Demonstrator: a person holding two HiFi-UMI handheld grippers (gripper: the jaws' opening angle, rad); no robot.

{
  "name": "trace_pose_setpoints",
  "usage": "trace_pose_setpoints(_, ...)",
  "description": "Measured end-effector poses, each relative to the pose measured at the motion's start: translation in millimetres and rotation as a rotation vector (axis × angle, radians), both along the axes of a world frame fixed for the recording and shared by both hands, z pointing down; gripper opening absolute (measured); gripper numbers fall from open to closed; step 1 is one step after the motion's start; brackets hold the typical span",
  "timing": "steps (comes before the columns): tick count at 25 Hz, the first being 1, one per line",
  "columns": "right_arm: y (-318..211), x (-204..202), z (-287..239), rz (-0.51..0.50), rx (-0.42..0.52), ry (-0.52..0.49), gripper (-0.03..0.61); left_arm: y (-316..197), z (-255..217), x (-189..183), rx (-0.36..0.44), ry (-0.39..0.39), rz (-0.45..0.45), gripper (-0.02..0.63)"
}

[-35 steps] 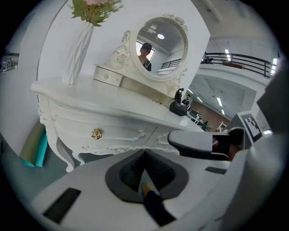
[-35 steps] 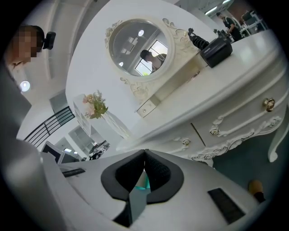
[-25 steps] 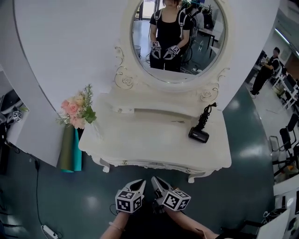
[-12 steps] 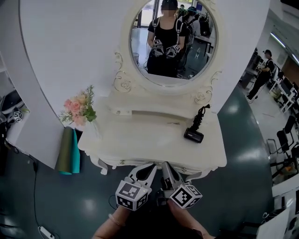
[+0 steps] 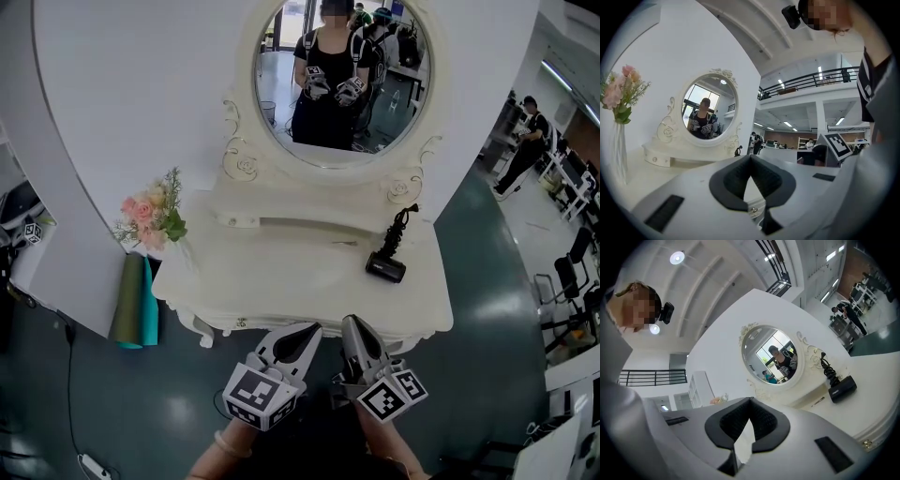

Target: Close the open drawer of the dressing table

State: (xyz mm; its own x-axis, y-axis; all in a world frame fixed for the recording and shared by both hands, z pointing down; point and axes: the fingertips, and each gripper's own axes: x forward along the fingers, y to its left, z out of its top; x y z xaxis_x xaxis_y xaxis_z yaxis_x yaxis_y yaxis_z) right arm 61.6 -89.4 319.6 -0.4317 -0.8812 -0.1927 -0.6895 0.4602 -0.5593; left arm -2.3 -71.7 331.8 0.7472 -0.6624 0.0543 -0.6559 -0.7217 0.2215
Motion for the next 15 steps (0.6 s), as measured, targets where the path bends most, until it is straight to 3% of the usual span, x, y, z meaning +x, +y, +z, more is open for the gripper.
trace_pose_setpoints(15, 1.2, -18.5, 8.8, -0.060, -0.025, -0.004, 0.014, -0.7, 21.7, -14.4, -0.063, -0.024, -0.045, 0.020)
